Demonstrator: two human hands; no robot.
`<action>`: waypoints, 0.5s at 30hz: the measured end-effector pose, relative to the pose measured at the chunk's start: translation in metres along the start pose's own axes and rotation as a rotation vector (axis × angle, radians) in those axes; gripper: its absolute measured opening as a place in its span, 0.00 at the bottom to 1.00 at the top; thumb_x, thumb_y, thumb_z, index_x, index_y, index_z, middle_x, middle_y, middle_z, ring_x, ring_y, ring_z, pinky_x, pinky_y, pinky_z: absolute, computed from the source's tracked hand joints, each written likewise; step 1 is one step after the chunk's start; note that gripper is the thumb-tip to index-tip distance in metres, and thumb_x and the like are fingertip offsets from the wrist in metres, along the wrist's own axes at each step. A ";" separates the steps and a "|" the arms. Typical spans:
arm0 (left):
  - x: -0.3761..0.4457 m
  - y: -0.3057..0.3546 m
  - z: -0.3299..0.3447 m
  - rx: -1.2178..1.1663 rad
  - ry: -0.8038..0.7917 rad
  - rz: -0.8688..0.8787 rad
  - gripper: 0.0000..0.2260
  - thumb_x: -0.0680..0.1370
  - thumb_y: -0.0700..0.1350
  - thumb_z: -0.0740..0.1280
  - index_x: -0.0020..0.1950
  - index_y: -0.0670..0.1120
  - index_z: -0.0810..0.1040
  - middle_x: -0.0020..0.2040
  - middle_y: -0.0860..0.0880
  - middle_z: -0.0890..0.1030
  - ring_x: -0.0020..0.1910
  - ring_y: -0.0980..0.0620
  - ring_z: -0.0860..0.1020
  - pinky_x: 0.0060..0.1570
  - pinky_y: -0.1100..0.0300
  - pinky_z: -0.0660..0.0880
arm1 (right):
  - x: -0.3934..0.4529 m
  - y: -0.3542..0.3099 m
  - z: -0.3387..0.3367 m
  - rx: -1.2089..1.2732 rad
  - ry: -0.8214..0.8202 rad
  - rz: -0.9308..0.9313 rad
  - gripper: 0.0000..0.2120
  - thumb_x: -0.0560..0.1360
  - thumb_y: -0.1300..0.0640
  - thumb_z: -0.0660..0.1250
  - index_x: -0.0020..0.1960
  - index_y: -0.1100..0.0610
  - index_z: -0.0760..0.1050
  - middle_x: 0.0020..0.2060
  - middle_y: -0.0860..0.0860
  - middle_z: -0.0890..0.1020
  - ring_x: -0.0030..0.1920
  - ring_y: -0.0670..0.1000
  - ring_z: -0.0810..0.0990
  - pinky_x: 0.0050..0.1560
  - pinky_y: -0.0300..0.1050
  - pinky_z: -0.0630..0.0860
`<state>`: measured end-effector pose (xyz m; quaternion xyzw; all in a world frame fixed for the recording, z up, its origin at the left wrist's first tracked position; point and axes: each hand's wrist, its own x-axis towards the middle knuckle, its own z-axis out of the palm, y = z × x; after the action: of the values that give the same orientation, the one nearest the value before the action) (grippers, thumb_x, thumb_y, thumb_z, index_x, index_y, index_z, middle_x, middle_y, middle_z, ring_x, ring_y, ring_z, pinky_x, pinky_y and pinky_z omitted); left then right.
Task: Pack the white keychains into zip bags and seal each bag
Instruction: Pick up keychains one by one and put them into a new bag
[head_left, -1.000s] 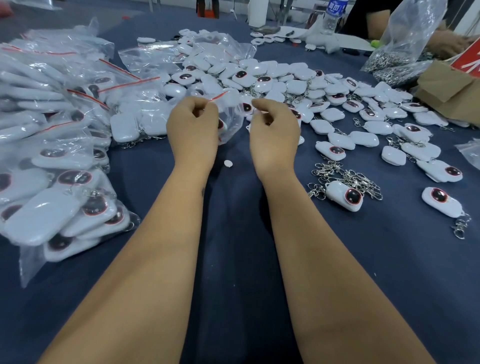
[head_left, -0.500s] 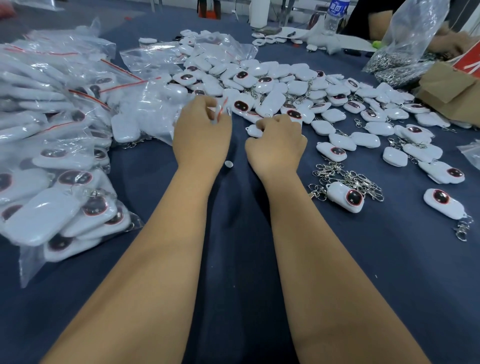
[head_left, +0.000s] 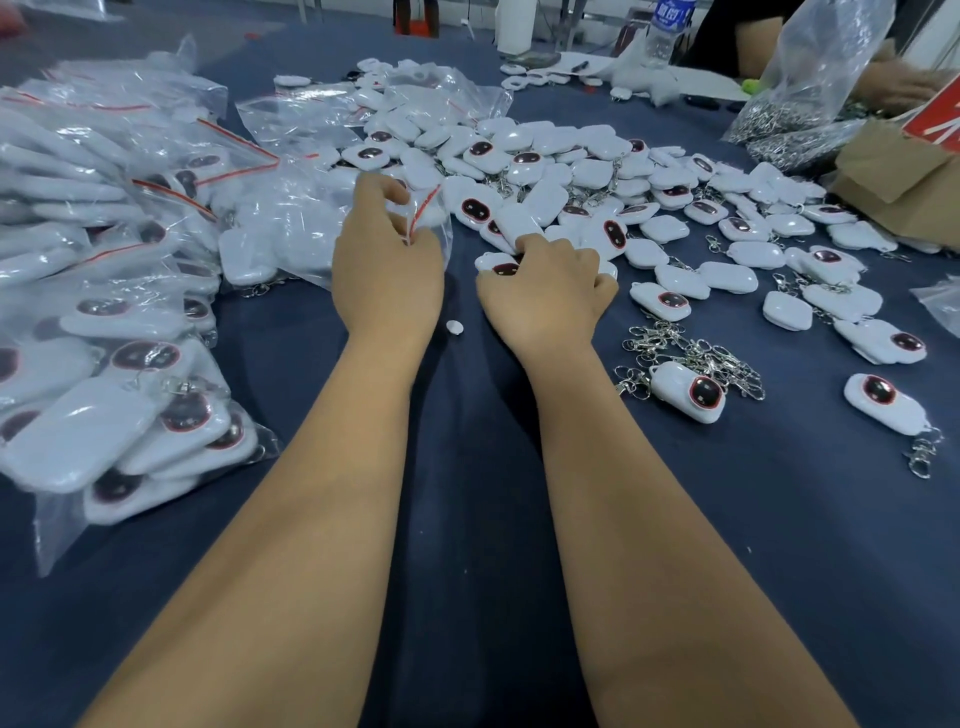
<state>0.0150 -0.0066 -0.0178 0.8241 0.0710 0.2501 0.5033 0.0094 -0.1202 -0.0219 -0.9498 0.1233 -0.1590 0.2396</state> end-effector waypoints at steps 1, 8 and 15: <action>-0.001 0.000 0.000 0.042 0.000 0.023 0.10 0.73 0.41 0.61 0.50 0.55 0.72 0.42 0.57 0.76 0.45 0.50 0.76 0.33 0.58 0.64 | 0.000 0.000 0.000 -0.030 0.004 -0.008 0.17 0.73 0.49 0.61 0.60 0.53 0.75 0.55 0.51 0.76 0.63 0.56 0.67 0.62 0.52 0.57; -0.006 0.000 0.007 0.136 -0.263 0.048 0.14 0.74 0.39 0.59 0.42 0.56 0.80 0.27 0.54 0.77 0.23 0.63 0.75 0.24 0.67 0.64 | -0.001 -0.002 0.002 -0.124 0.033 0.066 0.15 0.69 0.44 0.67 0.43 0.54 0.68 0.56 0.53 0.71 0.61 0.58 0.65 0.61 0.53 0.58; -0.003 0.000 0.006 0.131 -0.265 0.036 0.18 0.77 0.38 0.57 0.57 0.50 0.82 0.34 0.56 0.77 0.28 0.68 0.76 0.26 0.73 0.65 | -0.005 -0.004 -0.007 0.622 0.068 -0.019 0.18 0.69 0.64 0.66 0.56 0.53 0.70 0.39 0.46 0.76 0.38 0.47 0.75 0.41 0.44 0.72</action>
<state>0.0149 -0.0127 -0.0211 0.8820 0.0054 0.1429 0.4490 0.0031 -0.1178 -0.0156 -0.8263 0.0680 -0.2228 0.5128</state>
